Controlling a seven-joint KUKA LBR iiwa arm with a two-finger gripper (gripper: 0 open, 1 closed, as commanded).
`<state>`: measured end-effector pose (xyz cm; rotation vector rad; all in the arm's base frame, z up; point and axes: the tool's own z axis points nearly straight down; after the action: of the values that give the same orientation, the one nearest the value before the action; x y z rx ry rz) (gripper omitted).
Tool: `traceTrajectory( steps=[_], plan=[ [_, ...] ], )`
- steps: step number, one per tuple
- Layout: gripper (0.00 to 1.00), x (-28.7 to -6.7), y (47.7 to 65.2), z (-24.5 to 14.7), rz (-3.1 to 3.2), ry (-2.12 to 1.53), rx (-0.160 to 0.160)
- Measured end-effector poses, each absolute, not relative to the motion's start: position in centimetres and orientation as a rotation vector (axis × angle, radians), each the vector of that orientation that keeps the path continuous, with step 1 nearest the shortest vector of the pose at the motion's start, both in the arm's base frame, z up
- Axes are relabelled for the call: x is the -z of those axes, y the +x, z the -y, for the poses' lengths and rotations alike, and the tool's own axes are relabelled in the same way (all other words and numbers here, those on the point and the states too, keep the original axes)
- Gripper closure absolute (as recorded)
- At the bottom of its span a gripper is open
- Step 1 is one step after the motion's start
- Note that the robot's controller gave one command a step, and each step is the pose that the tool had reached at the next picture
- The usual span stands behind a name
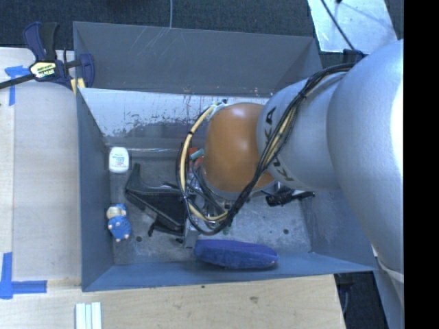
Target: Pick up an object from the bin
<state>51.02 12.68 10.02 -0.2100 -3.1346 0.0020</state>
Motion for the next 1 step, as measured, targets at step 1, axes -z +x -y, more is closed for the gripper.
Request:
traceTrajectory(
  steps=[1],
  plan=[
    [0.0, -7.08, 51.44, -15.3, 3.095, -0.542, -0.002]
  ],
)
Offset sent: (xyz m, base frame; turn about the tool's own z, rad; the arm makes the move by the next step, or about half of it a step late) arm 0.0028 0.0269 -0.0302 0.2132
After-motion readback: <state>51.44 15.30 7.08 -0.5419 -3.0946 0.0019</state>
